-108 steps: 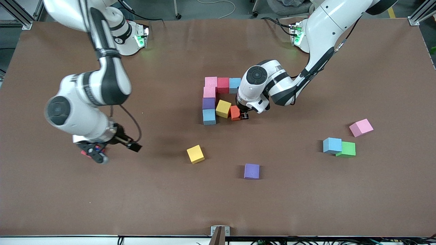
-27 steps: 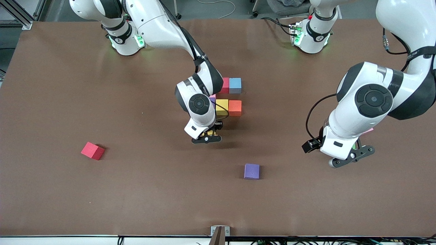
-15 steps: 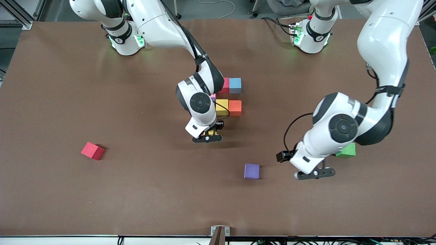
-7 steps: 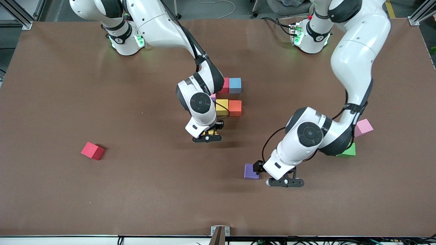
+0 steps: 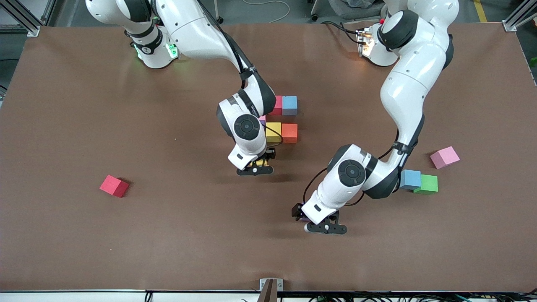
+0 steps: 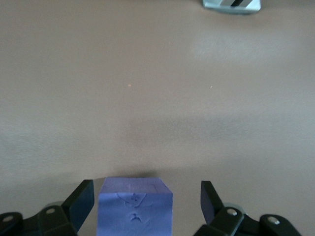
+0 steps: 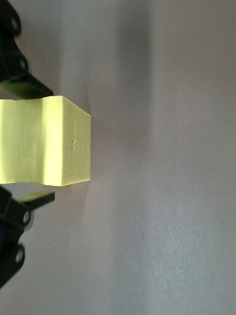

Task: Arrange 11 blocks into digit 3
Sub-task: 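Set the yellow block on the blue block while the left gripper reaches purple, then grasp the purple block with the left gripper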

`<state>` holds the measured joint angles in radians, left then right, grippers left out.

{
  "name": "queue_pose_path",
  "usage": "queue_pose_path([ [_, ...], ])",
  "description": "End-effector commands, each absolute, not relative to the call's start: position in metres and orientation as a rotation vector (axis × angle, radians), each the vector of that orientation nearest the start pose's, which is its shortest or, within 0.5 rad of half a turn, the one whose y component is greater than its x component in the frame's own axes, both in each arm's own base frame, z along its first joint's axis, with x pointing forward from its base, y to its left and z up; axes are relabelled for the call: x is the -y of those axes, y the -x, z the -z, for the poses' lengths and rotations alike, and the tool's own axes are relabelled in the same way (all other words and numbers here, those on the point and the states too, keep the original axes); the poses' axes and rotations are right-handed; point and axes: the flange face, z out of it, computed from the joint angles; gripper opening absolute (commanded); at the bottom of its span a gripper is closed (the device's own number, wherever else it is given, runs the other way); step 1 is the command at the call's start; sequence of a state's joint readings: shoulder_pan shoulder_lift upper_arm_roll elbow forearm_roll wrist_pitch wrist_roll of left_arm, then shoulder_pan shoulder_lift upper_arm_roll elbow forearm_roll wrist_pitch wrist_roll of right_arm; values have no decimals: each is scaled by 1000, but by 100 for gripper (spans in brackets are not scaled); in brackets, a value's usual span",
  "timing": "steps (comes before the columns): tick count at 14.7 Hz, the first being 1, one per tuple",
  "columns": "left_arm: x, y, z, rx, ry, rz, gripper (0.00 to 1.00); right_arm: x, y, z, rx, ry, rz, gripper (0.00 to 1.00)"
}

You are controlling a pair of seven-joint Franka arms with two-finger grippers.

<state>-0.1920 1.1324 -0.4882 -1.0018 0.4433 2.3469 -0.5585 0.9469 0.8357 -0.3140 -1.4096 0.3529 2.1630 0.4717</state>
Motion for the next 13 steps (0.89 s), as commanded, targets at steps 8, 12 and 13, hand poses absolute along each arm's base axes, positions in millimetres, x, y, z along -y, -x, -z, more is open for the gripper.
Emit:
queue_pose_path([
  [8, 379, -714, -207, -233, 3290, 352, 59, -463, -558, -273, 65, 3085, -85, 100],
  [12, 377, -714, -210, -175, 3324, 299, 31, -425, -576, -334, 82, 3049, -109, 100],
  [13, 377, -712, -212, -154, 3328, 259, 24, -416, -579, -354, 61, 3046, -95, 100],
])
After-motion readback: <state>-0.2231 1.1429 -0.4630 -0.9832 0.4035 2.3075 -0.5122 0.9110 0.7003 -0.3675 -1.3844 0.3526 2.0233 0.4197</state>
